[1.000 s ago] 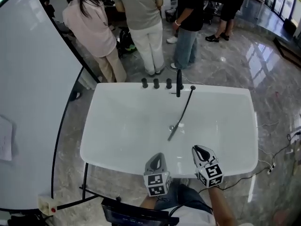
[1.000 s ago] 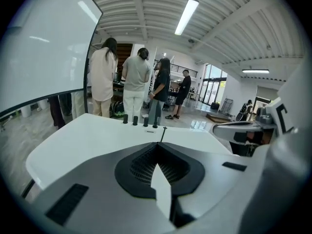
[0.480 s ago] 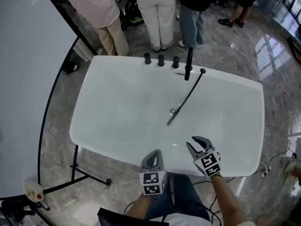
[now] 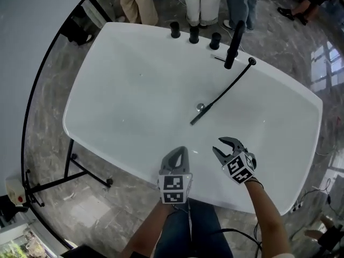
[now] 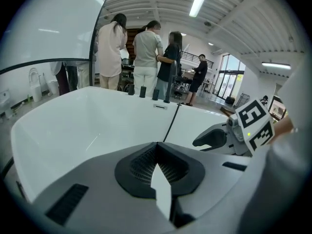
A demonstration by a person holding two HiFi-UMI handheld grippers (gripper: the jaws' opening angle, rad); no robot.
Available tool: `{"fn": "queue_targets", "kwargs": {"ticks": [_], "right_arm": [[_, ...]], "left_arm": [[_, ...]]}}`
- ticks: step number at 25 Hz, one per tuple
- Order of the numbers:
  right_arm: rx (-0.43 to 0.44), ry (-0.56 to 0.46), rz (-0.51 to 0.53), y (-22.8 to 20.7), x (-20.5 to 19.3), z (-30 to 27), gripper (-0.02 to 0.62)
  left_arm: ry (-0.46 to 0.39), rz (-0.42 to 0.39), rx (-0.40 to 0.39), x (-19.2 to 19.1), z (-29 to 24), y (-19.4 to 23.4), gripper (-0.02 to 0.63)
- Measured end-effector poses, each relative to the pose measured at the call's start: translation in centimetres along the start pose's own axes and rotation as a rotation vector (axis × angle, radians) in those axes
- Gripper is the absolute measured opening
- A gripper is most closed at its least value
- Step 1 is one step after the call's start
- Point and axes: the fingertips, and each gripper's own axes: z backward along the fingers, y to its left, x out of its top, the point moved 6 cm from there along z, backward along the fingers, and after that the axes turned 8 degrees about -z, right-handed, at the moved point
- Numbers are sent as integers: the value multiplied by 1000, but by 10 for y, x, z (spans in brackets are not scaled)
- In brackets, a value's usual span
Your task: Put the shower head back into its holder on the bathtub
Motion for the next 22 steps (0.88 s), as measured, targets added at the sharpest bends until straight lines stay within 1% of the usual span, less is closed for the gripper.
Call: {"fn": "queue_targets", "kwargs": {"ticks": [3,5,7,10,12,15,18,20,22], "right_arm": [[23,50,80,-13,-10,-25,129],[31,81,131,-21,-16,-44,146],[44,112,180,-27,-22,-66,147],[77,155,246,-35,-30,-102,147],[109,173,280,-40,-35,-129,147],[148,208,346,-47,-43,-171,152],[178,276,448,-56,-54,-215,169],[203,332,509,-61,-64,-242,172],[226,382,556,-63,-77,-264,175]], "left_arm": [[22,79,24,-11,-21,10,3],[38,145,18,-23,-35,16,3],[35,204,-22,-34,-51,21,3],[20,279,-112,-47,-76,29,3],[33,306,-133,-56,-91,37,3],[53,322,-115,-72,-108,53,3],[56,363,-99,-83,-126,68,3],[64,395,-116,-89,-135,72,3],[84,411,-136,-94,-140,73,3]]}}
